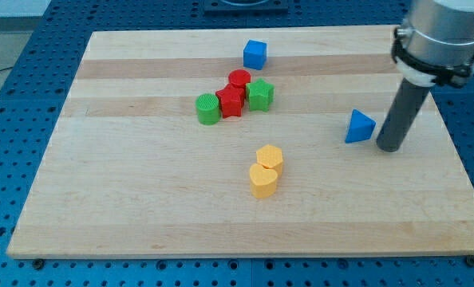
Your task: Move the blue triangle into the yellow hexagon
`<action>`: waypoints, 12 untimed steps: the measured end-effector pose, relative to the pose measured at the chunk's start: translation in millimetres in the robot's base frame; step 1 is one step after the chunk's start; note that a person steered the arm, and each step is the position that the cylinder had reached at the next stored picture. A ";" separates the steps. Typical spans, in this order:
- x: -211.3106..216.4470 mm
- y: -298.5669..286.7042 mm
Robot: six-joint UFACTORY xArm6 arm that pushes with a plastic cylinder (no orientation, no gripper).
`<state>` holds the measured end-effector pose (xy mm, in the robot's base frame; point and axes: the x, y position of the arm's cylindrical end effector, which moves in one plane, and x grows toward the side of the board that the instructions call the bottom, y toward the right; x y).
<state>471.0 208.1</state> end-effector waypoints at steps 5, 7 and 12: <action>-26.4 -94.9; 19.1 -70.0; 24.4 -203.0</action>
